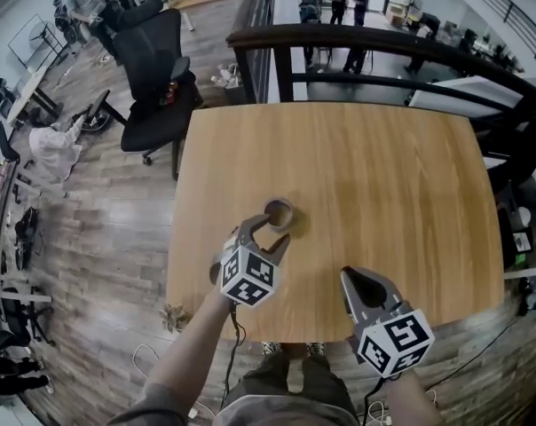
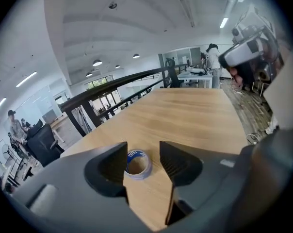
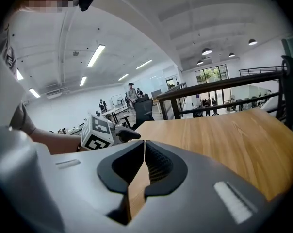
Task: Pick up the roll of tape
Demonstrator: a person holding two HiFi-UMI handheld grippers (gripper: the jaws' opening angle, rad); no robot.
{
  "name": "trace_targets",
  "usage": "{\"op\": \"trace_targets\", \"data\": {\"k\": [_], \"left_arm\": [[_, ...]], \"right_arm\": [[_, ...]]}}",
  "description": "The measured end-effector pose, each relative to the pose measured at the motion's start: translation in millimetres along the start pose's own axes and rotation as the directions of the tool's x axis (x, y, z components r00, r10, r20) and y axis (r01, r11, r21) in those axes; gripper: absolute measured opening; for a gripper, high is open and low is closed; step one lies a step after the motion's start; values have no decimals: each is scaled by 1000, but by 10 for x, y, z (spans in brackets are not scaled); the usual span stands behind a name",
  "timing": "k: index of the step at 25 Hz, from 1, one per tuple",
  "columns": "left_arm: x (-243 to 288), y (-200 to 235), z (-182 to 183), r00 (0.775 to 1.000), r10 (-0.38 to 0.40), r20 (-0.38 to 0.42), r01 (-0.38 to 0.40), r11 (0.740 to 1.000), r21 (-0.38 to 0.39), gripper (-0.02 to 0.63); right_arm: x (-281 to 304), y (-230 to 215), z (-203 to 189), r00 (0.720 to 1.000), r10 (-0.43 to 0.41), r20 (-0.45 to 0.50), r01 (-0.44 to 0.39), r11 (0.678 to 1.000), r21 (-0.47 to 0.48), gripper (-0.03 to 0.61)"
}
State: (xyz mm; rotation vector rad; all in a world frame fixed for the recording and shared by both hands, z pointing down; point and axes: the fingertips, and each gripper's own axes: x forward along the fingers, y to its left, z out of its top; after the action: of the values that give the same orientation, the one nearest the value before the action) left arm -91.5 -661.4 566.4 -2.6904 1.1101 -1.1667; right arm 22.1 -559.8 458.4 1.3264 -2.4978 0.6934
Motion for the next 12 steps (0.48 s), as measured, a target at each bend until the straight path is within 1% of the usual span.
{"op": "trace_targets", "data": {"k": [1, 3, 8, 12], "left_arm": [[96, -1, -57, 1000, -6, -14, 6, 1000, 11, 198], [269, -22, -194, 999, -22, -50, 24, 999, 28, 198], [591, -79, -515, 990, -60, -129, 60, 998, -2, 214], [747, -74, -692, 981, -58, -182, 58, 998, -6, 227]], "right_arm": [[44, -41, -37, 1000, -7, -6, 7, 1000, 9, 15], [124, -116, -111, 1000, -23, -15, 23, 999, 27, 15], [246, -207, -276, 998, -42, -43, 44, 997, 57, 15], [273, -207, -346, 998, -37, -55, 42, 996, 80, 15]]}}
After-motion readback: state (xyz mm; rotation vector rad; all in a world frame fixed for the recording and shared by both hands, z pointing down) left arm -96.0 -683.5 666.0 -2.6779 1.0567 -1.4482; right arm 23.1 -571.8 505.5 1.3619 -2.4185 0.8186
